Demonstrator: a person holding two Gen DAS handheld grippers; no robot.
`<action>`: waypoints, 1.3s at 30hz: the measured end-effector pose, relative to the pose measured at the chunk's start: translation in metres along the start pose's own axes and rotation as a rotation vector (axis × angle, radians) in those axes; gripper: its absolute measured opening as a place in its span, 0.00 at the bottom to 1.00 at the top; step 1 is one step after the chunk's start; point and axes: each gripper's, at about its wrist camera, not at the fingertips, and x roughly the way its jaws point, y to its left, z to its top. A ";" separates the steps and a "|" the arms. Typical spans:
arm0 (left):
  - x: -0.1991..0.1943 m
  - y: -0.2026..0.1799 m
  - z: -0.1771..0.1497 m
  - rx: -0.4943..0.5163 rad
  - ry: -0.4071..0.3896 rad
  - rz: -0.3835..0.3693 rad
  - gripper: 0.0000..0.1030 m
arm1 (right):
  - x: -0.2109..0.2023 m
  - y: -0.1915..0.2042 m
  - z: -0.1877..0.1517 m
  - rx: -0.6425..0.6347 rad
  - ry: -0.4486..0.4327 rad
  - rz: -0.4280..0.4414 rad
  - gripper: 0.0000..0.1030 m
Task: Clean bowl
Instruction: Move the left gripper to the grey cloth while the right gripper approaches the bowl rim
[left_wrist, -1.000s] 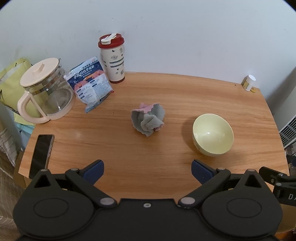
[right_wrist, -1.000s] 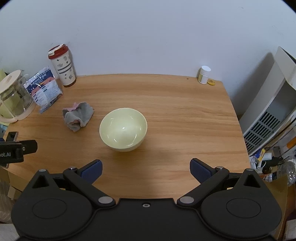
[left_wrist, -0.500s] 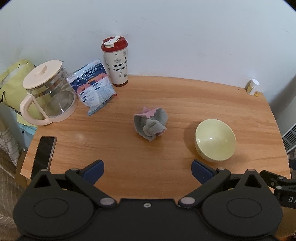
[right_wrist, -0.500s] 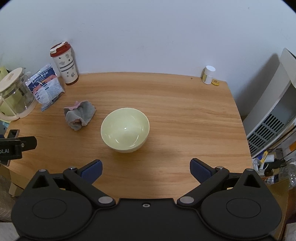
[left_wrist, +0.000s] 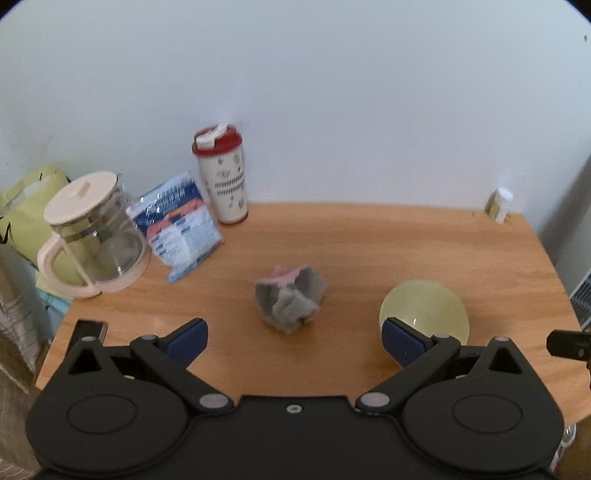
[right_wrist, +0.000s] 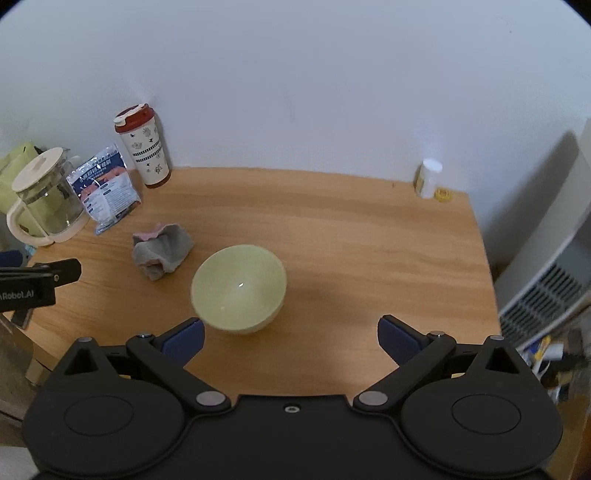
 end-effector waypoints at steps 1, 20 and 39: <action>0.001 -0.002 -0.001 -0.003 -0.022 0.015 1.00 | 0.001 -0.004 -0.001 -0.029 -0.017 0.024 0.95; 0.102 0.005 0.008 0.292 -0.033 -0.132 1.00 | 0.078 -0.026 0.012 0.085 0.058 0.093 0.95; 0.202 0.021 -0.008 0.607 0.009 -0.275 0.99 | 0.138 -0.005 0.008 0.279 0.133 -0.024 0.81</action>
